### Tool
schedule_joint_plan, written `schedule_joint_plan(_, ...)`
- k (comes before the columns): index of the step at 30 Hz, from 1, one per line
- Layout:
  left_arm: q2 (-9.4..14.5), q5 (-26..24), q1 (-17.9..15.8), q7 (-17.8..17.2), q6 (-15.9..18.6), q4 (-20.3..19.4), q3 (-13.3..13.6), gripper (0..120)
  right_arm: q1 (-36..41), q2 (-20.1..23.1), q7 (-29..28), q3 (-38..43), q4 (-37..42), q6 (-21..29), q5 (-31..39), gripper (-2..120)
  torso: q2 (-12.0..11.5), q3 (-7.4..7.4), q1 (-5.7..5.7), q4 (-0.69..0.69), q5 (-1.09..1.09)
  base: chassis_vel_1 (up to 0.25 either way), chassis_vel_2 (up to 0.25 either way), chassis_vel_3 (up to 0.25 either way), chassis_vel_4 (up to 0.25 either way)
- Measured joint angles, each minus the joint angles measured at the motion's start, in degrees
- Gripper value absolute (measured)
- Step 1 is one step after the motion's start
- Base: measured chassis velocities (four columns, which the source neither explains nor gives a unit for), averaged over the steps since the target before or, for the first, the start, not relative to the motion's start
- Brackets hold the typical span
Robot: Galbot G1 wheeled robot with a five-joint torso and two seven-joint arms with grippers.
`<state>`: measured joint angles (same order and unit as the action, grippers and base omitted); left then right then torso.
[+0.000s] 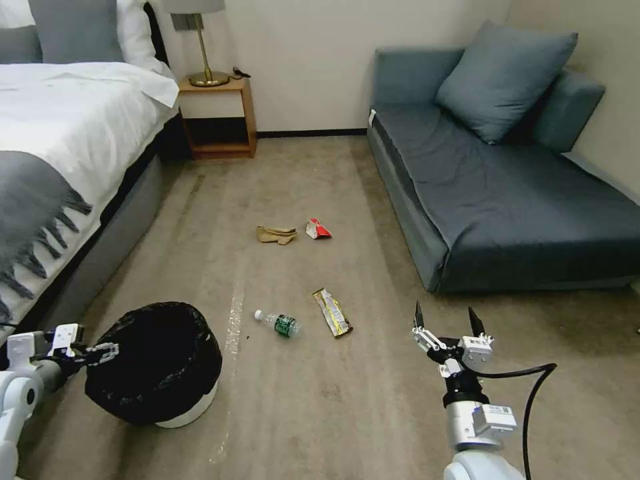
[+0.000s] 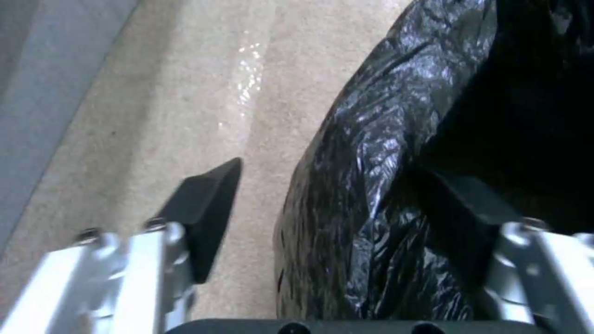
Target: Pick up the trash bin, then pick up the garbage on the floor and place it into the trash bin.
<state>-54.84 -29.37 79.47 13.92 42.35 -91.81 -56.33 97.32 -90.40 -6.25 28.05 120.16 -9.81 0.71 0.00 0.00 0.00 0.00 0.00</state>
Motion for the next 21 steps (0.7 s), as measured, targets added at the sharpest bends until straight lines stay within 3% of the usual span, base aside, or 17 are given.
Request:
schedule_joint_plan(5, -1.26, 0.40, 0.62, -0.14, 0.00, -1.07, 0.01, 44, -0.18, -0.16, -0.01, 0.00, -0.27, -0.09, 0.01, 100, 0.00, 0.00, 0.00, 0.00, 0.01, 0.000, 0.000, 0.000, 0.000)
schedule_joint_plan(15, -2.43, 1.12, 1.21, -0.45, -0.15, -0.84, -0.16, 10, 0.27, 0.29, 0.33, -0.27, -0.25, -0.31, -0.13, 100, 0.00, -0.01, 0.00, 0.01, 0.02, 0.000, 0.000, 0.000, 0.000)
schedule_joint_plan(21, -2.96, 0.07, 1.49, -2.02, -0.11, -2.66, -0.83, 6, 0.30, 0.37, 0.39, -0.24, -0.18, -0.37, -0.13, 100, 0.00, 0.00, 0.00, -0.01, -0.02, 0.000, 0.000, 0.000, 0.000)
